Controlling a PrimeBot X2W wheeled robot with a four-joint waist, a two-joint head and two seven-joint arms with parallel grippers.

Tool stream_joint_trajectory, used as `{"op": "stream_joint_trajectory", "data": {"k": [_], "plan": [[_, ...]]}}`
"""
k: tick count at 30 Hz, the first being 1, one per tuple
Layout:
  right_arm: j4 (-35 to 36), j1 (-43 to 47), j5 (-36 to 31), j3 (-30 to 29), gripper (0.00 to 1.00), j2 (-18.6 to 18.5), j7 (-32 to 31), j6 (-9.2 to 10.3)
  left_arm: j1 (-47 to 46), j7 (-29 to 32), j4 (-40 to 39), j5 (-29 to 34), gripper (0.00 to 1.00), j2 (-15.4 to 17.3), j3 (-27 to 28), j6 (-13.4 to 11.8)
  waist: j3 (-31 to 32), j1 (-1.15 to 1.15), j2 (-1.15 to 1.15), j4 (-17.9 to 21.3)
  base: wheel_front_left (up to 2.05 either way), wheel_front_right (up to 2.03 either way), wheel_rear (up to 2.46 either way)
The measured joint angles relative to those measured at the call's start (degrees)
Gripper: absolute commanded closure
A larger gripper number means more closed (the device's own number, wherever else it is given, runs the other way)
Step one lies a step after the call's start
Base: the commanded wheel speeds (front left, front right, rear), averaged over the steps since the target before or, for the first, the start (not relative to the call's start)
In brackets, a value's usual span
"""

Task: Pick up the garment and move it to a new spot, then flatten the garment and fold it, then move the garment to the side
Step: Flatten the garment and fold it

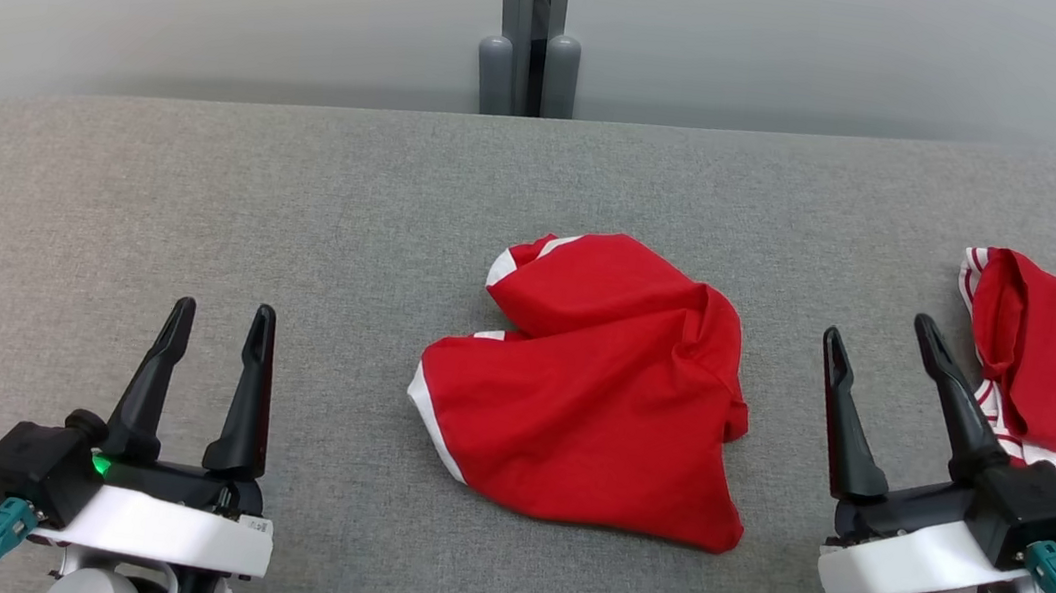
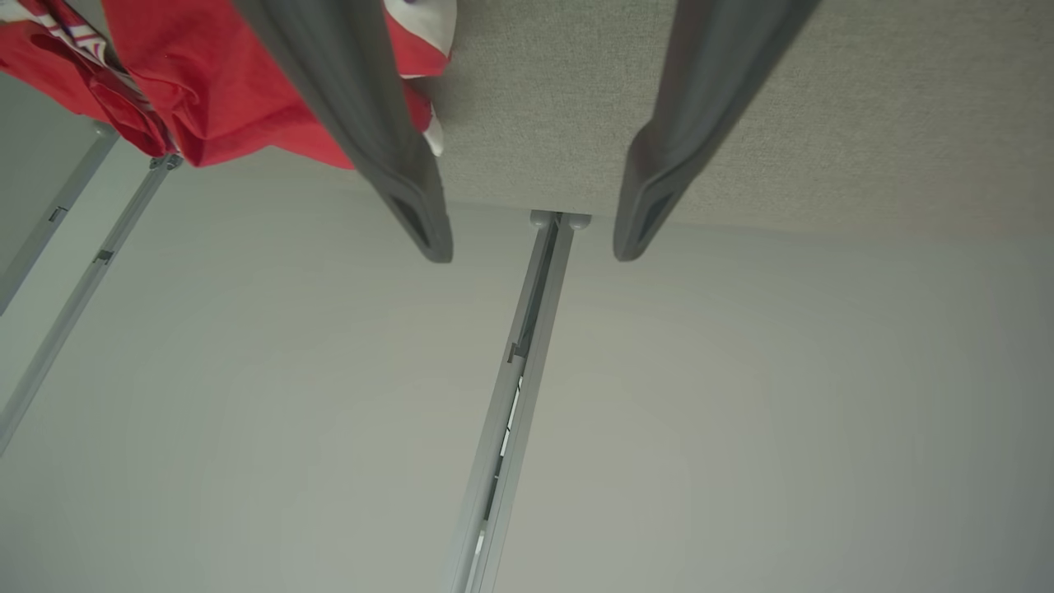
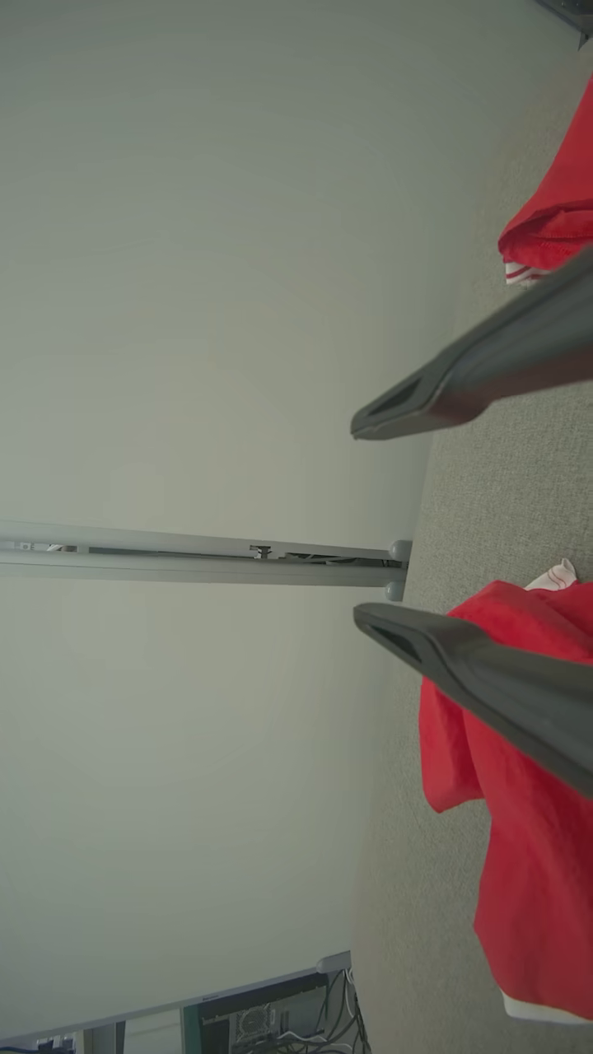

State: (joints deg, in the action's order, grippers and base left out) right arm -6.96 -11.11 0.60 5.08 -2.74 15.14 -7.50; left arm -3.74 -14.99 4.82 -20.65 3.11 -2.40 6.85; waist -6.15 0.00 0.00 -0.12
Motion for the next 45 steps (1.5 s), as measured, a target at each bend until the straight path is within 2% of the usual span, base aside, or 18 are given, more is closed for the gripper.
{"op": "stream_joint_trajectory", "data": {"k": [5,12,18,22,23,24,30,36,42,45], "plan": [[-3.38,0.98,3.41,1.76,0.0,-0.07,-1.05,0.0,-0.08,0.0,0.46,0.19,0.0,-0.2,-0.07,0.24,-0.61,0.0,0.0,0.14,0.0,0.0,0.0],[-8.76,1.78,6.12,10.29,0.0,-1.2,-2.16,0.01,-0.9,0.01,1.35,0.21,0.0,-0.31,-0.69,0.42,-1.85,0.0,0.0,-0.83,0.0,0.0,0.0],[-14.72,1.88,6.84,10.44,0.0,-1.2,-3.57,0.01,-1.53,0.0,1.7,-0.14,0.0,-0.3,-1.29,0.51,-2.73,0.0,0.0,-2.33,0.0,0.0,0.0],[-17.7,0.67,7.97,13.07,0.0,-1.31,-4.02,0.0,-1.74,0.0,2.02,-0.38,0.0,-0.3,-1.41,0.58,-3.06,0.0,0.0,-3.28,0.0,0.0,0.0],[-18.29,0.48,8.44,13.86,0.34,-1.47,-4.05,0.0,-1.78,0.0,2.13,-0.43,0.0,-0.27,-1.48,0.58,-3.08,0.0,0.0,-3.49,0.0,0.0,0.0],[-18.75,0.28,8.68,14.34,1.0,-1.65,-4.1,0.0,-1.79,0.0,2.22,-0.47,0.0,-0.3,-1.54,0.58,-3.06,0.0,0.0,-3.7,0.0,0.0,0.0],[-19.36,-2.59,10.01,18.33,1.0,-2.34,-3.52,0.01,-1.82,0.0,2.61,-0.64,0.0,-0.29,-1.89,0.58,-2.85,0.0,0.0,-4.68,0.0,0.0,0.0],[-15.28,-8.88,14.94,28.72,1.0,-2.57,-4.33,0.01,-1.85,0.0,3.03,-1.22,0.0,-0.3,-1.96,0.58,-2.13,0.0,0.0,-5.3,0.0,0.0,0.0],[-6.92,-18.12,24.99,38.29,1.0,-2.33,-6.73,0.01,-1.79,0.0,3.14,-2.4,0.0,-0.3,-1.81,0.58,-1.01,0.0,0.0,-5.85,0.0,0.0,0.0],[-1.55,-22.06,31.33,40.19,1.0,-1.66,-7.06,0.01,-1.44,0.0,3.1,-3.09,0.0,-0.31,-1.3,0.58,-0.3,0.0,0.0,-6.13,0.0,0.0,0.0]]}}
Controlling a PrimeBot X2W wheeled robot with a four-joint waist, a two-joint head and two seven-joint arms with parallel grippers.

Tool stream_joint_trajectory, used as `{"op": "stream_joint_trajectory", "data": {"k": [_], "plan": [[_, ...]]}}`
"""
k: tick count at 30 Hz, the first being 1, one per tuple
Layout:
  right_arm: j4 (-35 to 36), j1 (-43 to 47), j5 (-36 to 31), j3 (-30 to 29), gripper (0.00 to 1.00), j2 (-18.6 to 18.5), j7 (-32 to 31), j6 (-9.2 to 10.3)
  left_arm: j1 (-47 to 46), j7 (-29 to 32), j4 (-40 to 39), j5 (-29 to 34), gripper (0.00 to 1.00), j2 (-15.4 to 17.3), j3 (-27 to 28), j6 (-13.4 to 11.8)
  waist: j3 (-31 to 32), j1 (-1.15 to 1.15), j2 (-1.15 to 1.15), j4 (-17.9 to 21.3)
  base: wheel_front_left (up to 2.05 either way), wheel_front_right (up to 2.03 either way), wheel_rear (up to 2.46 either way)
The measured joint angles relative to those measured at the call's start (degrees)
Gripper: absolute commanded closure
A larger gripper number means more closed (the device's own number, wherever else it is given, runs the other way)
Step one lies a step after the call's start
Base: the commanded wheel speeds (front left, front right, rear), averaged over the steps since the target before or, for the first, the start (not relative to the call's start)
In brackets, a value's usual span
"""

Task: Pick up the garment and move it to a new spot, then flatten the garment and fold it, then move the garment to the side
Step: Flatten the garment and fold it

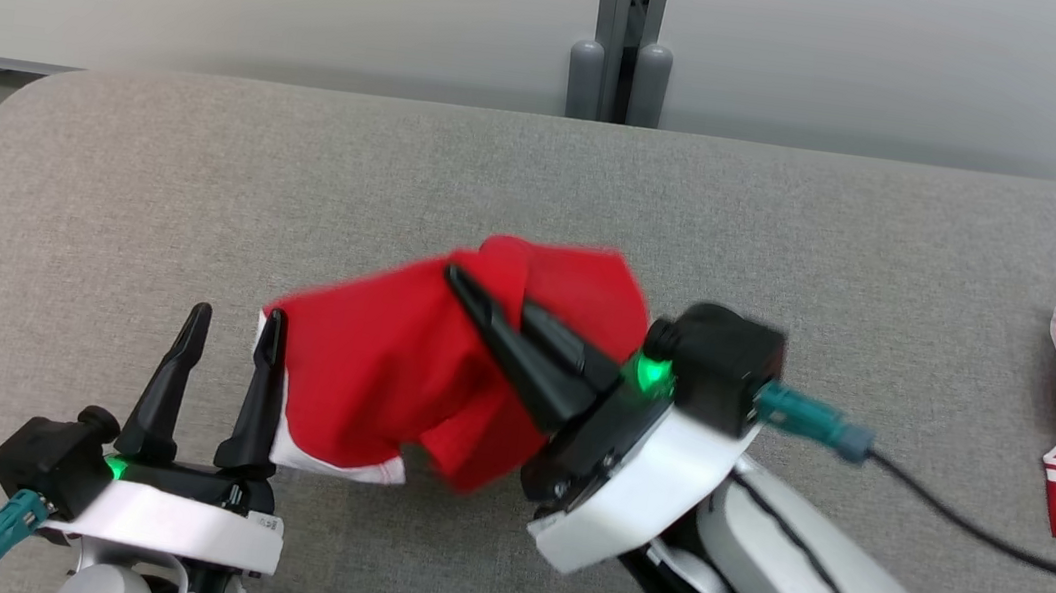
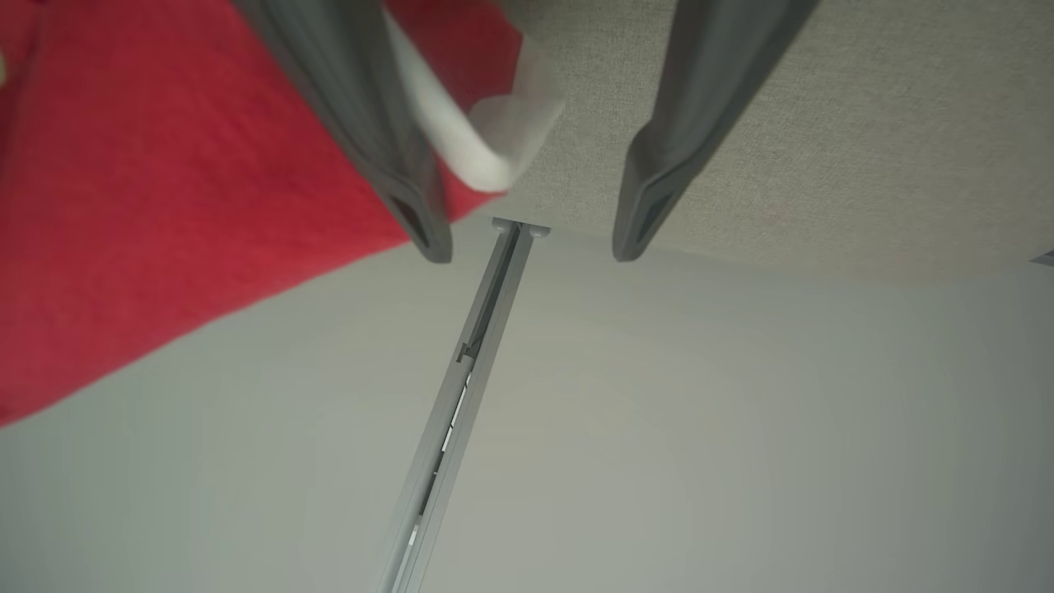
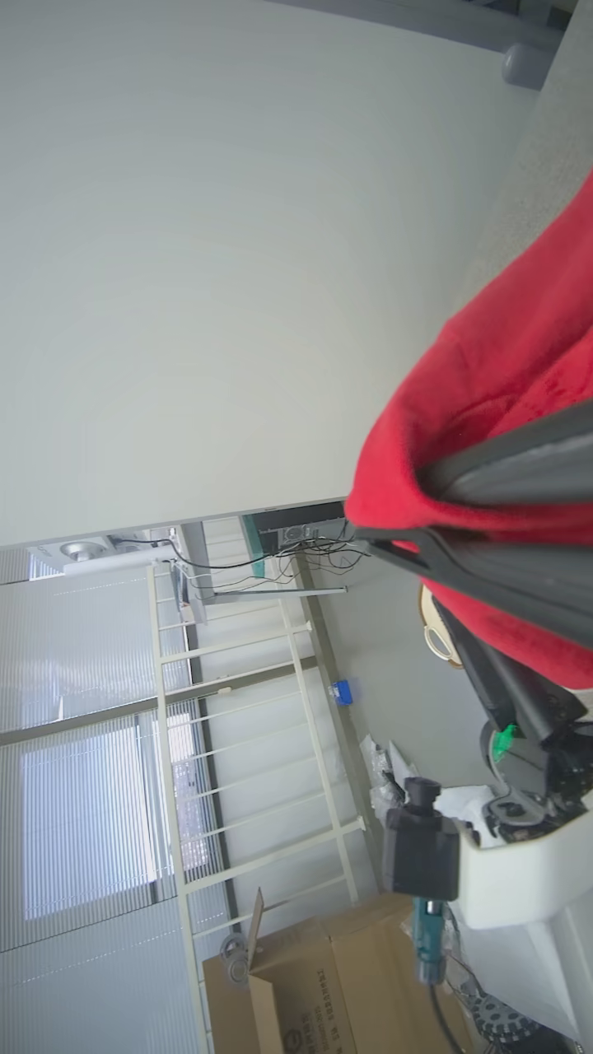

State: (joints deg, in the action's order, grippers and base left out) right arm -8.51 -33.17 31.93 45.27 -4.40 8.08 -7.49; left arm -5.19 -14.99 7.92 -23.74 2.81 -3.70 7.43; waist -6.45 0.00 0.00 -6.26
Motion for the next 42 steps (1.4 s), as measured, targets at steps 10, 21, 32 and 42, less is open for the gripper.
{"op": "stream_joint_trajectory", "data": {"k": [10,21,32,42], "plan": [[-3.76,2.41,11.8,-15.97,1.0,-2.05,-1.49,0.01,1.07,0.0,-0.8,-0.6,0.0,-0.01,0.98,0.0,0.53,0.0,0.0,-0.12,0.0,0.0,0.0],[-34.09,2.71,15.03,-35.83,0.88,-4.91,-5.86,0.07,-0.55,0.01,-0.22,0.0,0.0,0.0,-0.37,0.0,-3.02,0.0,0.0,1.31,0.0,0.0,0.0],[-49.07,-5.5,11.65,-40.95,0.0,-3.1,-9.45,0.05,-1.21,0.0,0.3,0.71,0.0,-0.01,-0.54,0.0,-3.67,0.0,0.0,3.35,0.0,0.0,0.0],[-39.17,-5.48,12.44,-37.52,0.0,-1.21,-14.77,0.05,-0.99,0.0,0.27,0.47,0.0,-0.01,-0.51,0.0,-0.82,0.0,0.0,6.23,0.0,0.0,0.0]]}}
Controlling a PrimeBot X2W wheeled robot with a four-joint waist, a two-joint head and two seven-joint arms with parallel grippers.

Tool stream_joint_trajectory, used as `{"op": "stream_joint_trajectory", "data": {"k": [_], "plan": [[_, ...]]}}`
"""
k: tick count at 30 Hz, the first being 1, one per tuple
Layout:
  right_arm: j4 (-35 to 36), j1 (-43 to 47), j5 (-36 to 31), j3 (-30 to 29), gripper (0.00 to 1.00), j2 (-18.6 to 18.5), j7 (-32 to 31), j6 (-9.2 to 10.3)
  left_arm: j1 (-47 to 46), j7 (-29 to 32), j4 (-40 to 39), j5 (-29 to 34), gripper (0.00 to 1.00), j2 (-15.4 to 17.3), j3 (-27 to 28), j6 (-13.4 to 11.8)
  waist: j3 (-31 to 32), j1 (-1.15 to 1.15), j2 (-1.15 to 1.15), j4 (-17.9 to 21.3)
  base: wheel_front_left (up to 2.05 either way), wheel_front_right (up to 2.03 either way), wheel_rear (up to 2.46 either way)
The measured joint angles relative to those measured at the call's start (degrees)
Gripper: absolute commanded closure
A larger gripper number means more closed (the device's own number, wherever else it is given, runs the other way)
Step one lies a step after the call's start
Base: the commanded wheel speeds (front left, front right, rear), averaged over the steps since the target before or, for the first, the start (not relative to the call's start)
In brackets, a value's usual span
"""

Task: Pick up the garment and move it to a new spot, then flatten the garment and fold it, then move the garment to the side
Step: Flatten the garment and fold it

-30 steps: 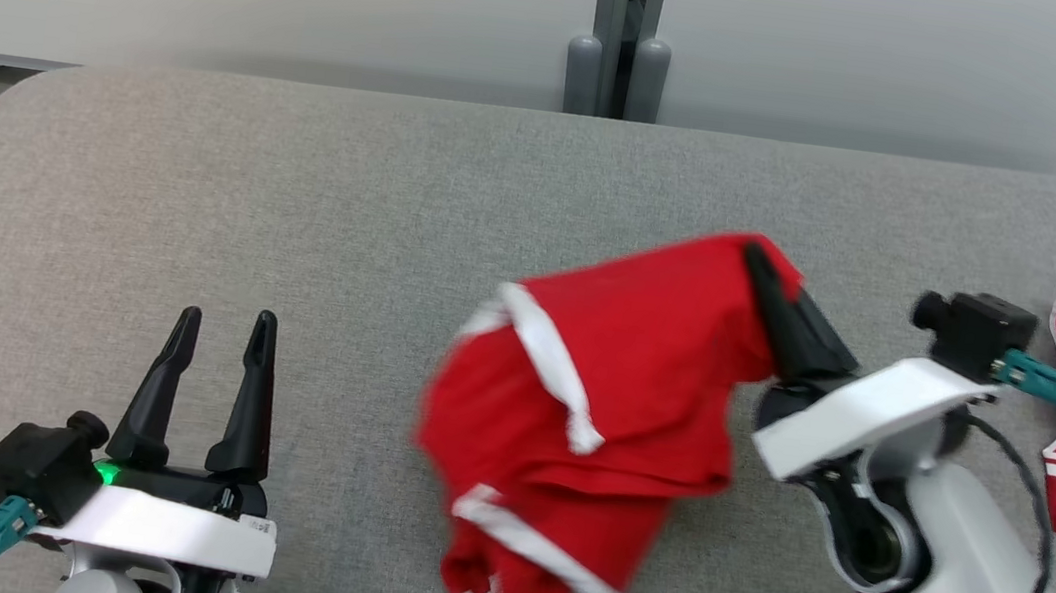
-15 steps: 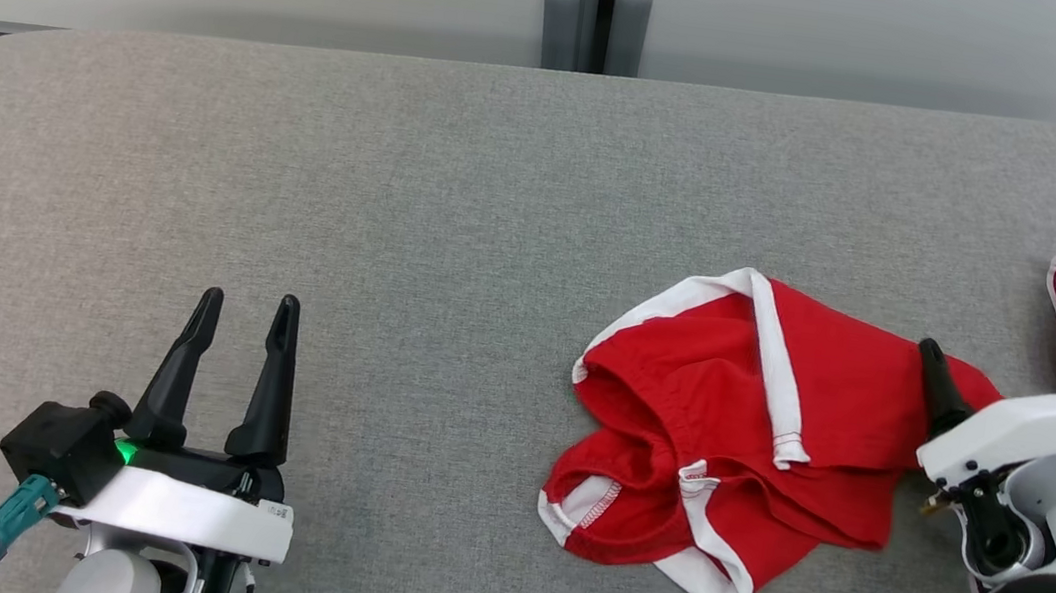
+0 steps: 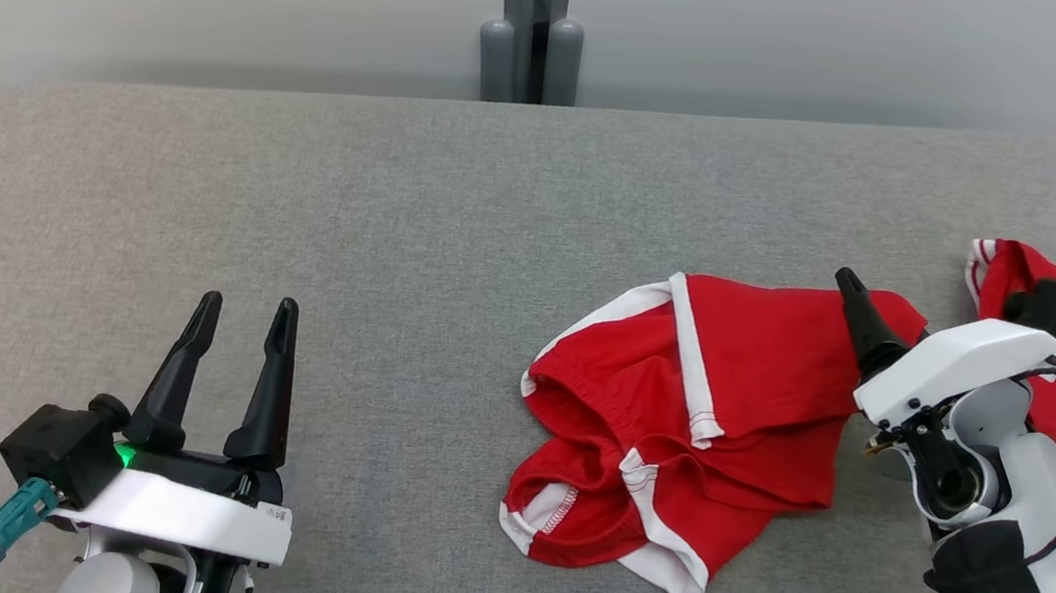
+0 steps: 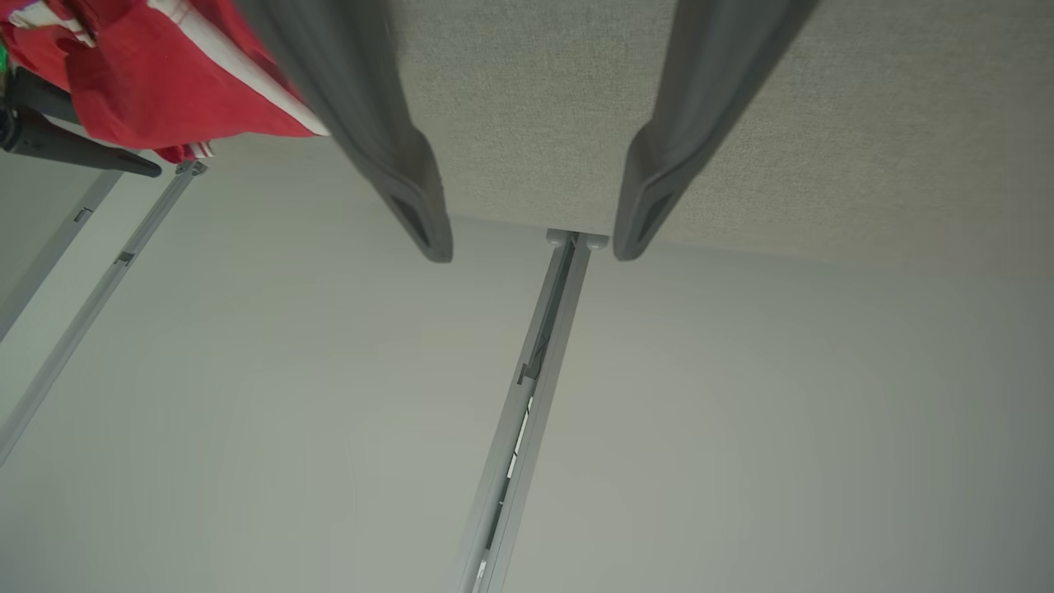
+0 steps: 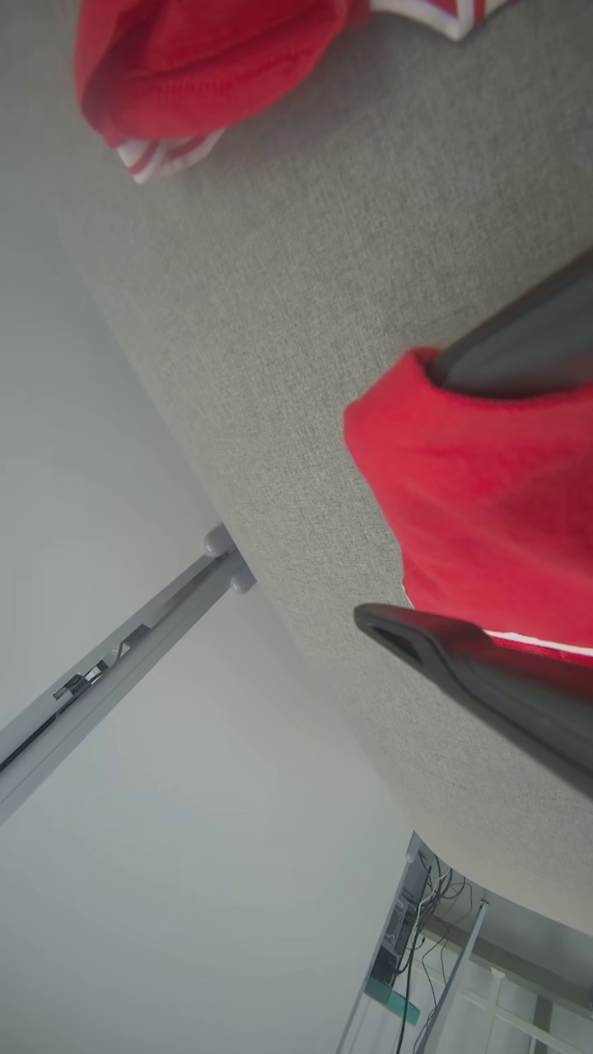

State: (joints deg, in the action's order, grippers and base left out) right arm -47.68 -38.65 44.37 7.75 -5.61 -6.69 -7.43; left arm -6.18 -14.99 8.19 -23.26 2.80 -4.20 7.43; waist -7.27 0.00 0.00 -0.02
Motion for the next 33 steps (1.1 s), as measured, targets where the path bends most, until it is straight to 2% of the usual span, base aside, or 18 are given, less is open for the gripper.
{"op": "stream_joint_trajectory", "data": {"k": [7,14,18,22,24,27,31,33], "plan": [[6.33,2.89,-2.18,0.4,0.0,0.32,-4.57,0.0,0.93,0.0,-0.19,-0.04,0.0,0.0,0.13,0.0,1.53,0.0,0.0,1.5,0.0,0.0,0.0],[10.65,8.92,-10.4,-0.11,0.0,-0.7,-18.57,0.0,1.37,0.0,-0.36,-0.42,0.0,0.01,0.3,0.0,2.62,0.0,0.0,2.42,0.0,0.0,0.0],[19.36,13.37,-13.72,-0.24,0.0,-0.98,-25.08,0.0,1.58,0.0,-0.55,-0.47,0.0,0.01,0.38,0.0,2.84,0.0,0.0,2.98,0.0,0.0,0.0],[32.5,17.01,-15.03,-0.55,0.0,-1.47,-25.81,0.0,1.56,0.0,-1.01,-0.52,0.0,0.0,0.38,0.0,2.61,0.0,0.0,3.61,0.0,0.0,0.0],[37.85,18.96,-16.21,-1.34,0.0,-1.64,-24.83,0.0,1.4,0.0,-1.19,-0.49,0.0,0.01,0.32,0.01,2.44,0.0,0.0,3.96,0.0,0.0,0.0],[44.99,20.57,-19.19,-2.08,0.0,-2.35,-18.7,0.0,0.97,0.0,-1.51,-0.49,0.0,0.0,0.18,0.0,2.06,0.0,0.0,4.4,0.0,0.0,0.0],[49.04,21.99,-22.63,-3.6,0.0,-1.6,-5.94,0.0,-0.23,0.0,-1.54,-0.51,0.0,0.03,-0.22,0.01,1.29,0.0,0.0,4.97,0.0,0.0,0.0],[49.96,22.63,-26.79,-5.33,0.0,-1.02,3.46,-0.09,-0.43,0.0,-1.44,-0.49,0.0,-0.03,-0.49,0.01,0.95,0.0,0.0,5.26,0.0,0.0,0.0]]}}
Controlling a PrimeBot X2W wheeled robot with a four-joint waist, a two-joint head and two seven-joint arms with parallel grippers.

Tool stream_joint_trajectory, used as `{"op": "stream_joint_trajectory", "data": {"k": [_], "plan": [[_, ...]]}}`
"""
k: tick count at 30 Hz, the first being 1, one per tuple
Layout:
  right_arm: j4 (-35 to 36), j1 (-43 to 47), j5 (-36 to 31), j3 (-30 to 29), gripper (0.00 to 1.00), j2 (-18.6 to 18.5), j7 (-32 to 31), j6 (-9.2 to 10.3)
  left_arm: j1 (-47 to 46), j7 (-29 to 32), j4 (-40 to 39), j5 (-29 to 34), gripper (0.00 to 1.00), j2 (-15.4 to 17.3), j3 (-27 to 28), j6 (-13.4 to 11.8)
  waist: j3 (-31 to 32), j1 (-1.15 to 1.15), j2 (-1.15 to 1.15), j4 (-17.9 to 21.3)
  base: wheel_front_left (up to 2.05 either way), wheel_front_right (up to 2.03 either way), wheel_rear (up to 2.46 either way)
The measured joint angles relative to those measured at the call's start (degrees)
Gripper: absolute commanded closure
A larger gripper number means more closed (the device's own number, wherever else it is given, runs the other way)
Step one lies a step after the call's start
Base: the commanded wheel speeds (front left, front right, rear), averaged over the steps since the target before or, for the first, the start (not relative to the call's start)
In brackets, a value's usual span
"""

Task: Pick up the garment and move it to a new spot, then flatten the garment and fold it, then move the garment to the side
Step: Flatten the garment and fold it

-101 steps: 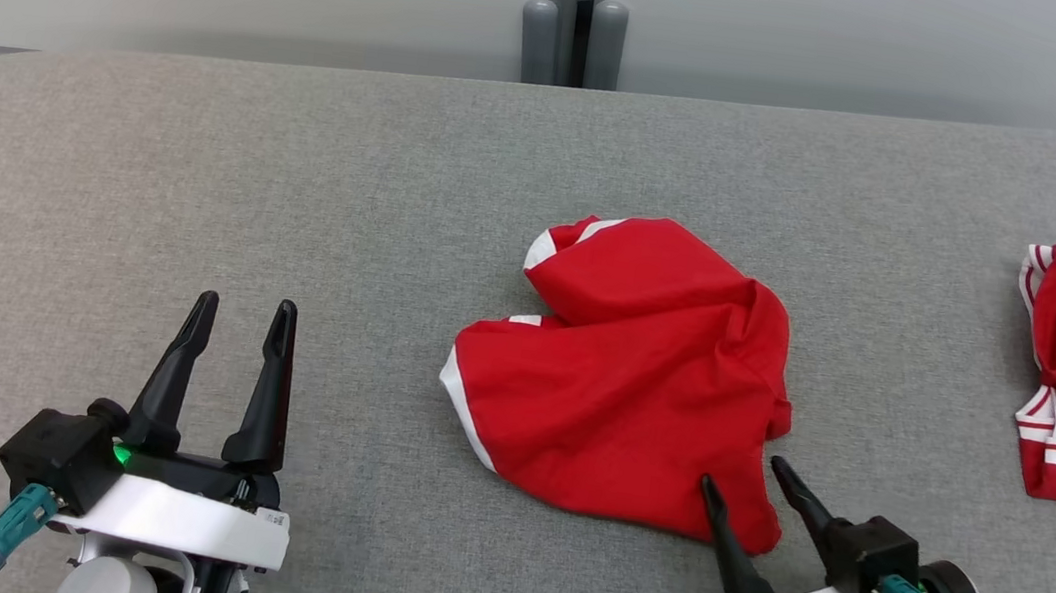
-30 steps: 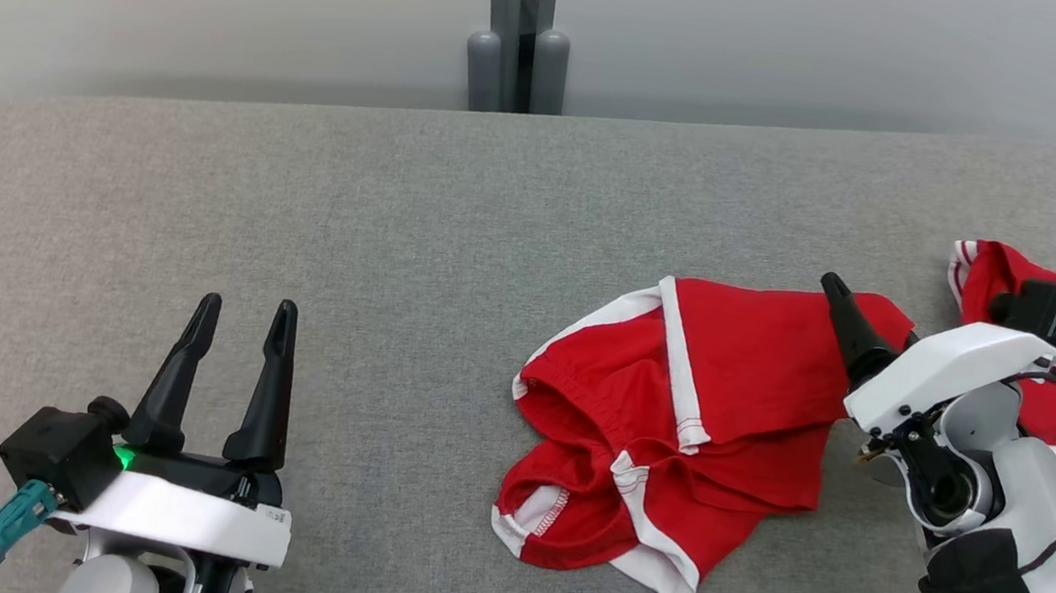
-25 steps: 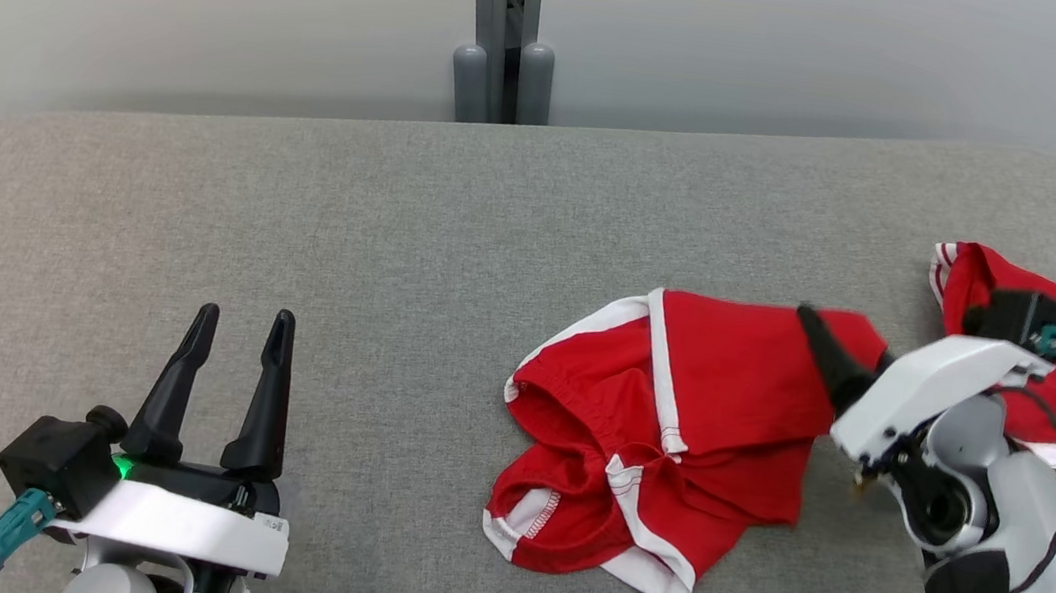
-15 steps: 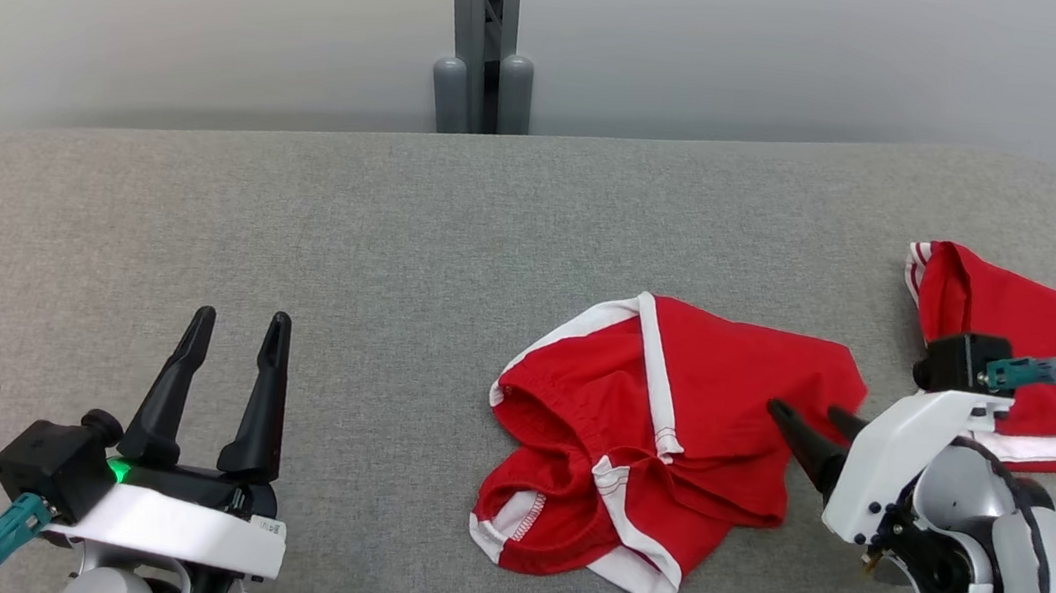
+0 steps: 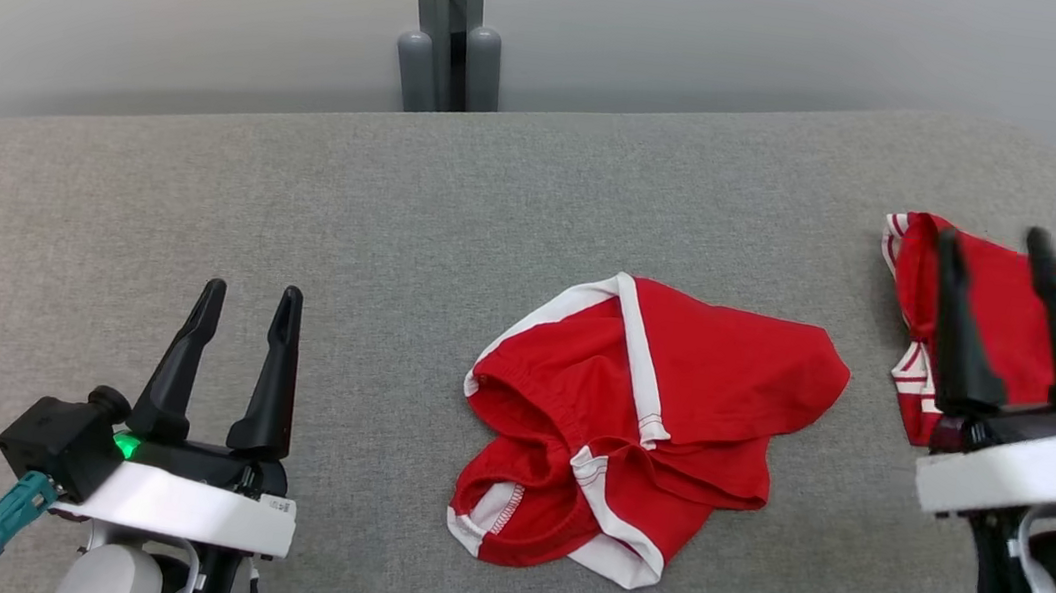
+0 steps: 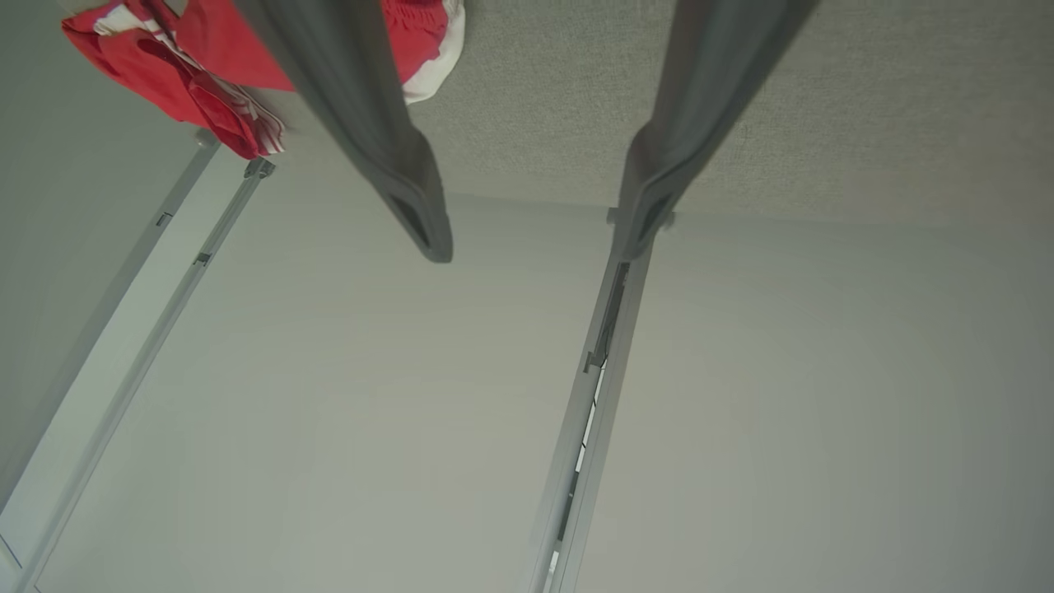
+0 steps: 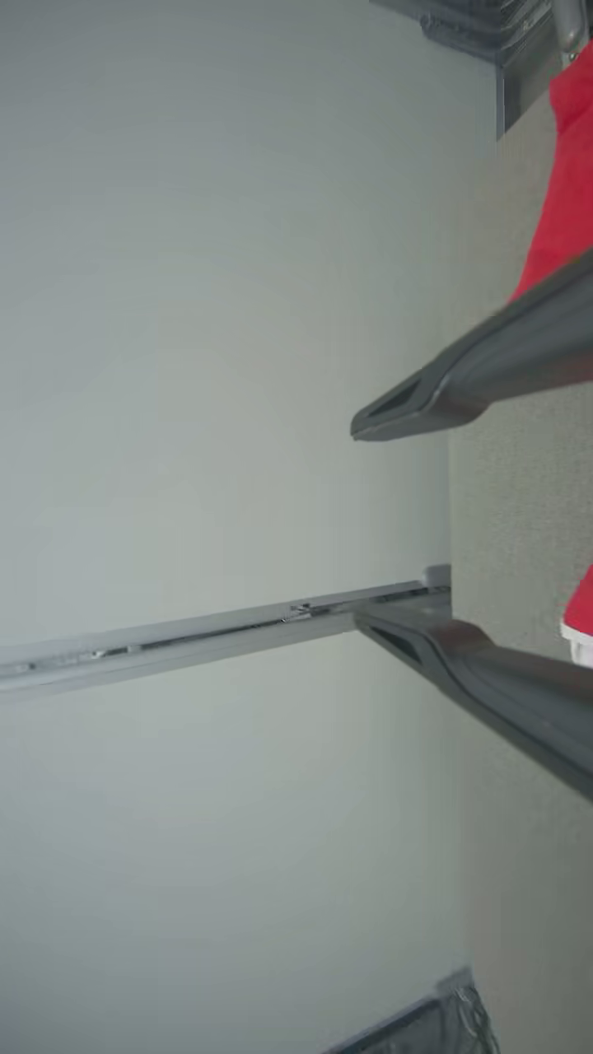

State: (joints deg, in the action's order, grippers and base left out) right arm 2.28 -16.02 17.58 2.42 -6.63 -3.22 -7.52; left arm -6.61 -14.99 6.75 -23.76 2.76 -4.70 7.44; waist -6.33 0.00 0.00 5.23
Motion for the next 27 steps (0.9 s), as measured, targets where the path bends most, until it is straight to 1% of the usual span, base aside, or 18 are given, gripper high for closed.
{"op": "stream_joint_trajectory", "data": {"k": [1,2,3,4,5,7,12,17,20,23,27], "plan": [[-0.22,0.27,-0.38,-1.59,0.0,1.32,3.83,0.07,-0.04,0.0,0.24,-0.05,0.0,0.02,0.03,-0.01,-0.16,0.0,0.0,0.17,0.0,0.0,0.0],[-0.88,1.06,-0.32,-1.43,0.0,1.81,6.47,0.1,-0.12,0.0,0.49,-0.34,0.0,0.04,0.08,-0.04,-0.31,0.0,0.0,0.28,0.0,0.0,0.0],[-1.58,2.24,-1.56,-1.16,0.0,2.34,9.62,0.09,-0.16,0.0,0.62,-0.49,0.0,0.02,0.14,-0.29,-0.42,0.0,0.0,0.4,0.0,0.0,0.0],[-2.25,3.24,-4.31,-0.53,0.0,2.77,12.61,0.09,-0.26,0.0,0.71,-0.52,0.0,0.04,0.26,-0.44,-0.51,0.0,0.0,0.52,0.0,0.0,0.0],[-3.18,3.82,-5.91,-0.04,0.0,2.78,14.6,0.09,-0.35,0.0,0.71,-0.53,0.0,0.02,0.3,-0.47,-0.58,0.0,0.0,0.64,0.0,0.0,0.0],[-4.82,4.54,-6.23,0.21,0.0,3.25,16.74,0.09,-0.34,0.0,1.02,-0.46,0.0,0.05,0.37,-0.73,-0.76,0.0,0.0,0.87,0.0,0.0,0.0],[-9.03,5.45,-9.35,1.54,0.0,3.71,17.96,0.04,0.4,0.01,3.11,1.04,0.0,0.0,-0.53,-0.69,-1.29,0.0,0.0,1.12,0.0,0.0,0.0],[-8.61,4.1,-8.95,0.93,0.0,3.74,18.22,0.04,0.1,0.0,3.32,1.41,0.0,0.07,-0.3,-0.52,-2.05,0.0,0.0,1.57,0.0,0.0,0.0],[-8.08,3.48,-8.44,1.08,0.0,3.79,18.23,0.04,-1.49,-0.01,4.79,3.32,0.0,0.11,-1.76,-0.36,-2.83,0.0,0.0,2.17,0.0,0.0,0.0],[-7.69,3.32,-7.91,1.27,0.0,3.81,18.23,0.04,-3.67,0.0,9.22,5.63,0.0,1.14,-6.02,-0.18,-3.84,0.0,0.0,3.09,0.0,0.0,0.0],[-7.57,3.29,-7.39,1.09,0.0,3.83,18.23,0.04,-8.38,2.38,15.48,5.57,0.0,4.83,-15.41,-0.04,-5.28,0.0,0.0,4.73,0.0,0.0,0.0]]}}
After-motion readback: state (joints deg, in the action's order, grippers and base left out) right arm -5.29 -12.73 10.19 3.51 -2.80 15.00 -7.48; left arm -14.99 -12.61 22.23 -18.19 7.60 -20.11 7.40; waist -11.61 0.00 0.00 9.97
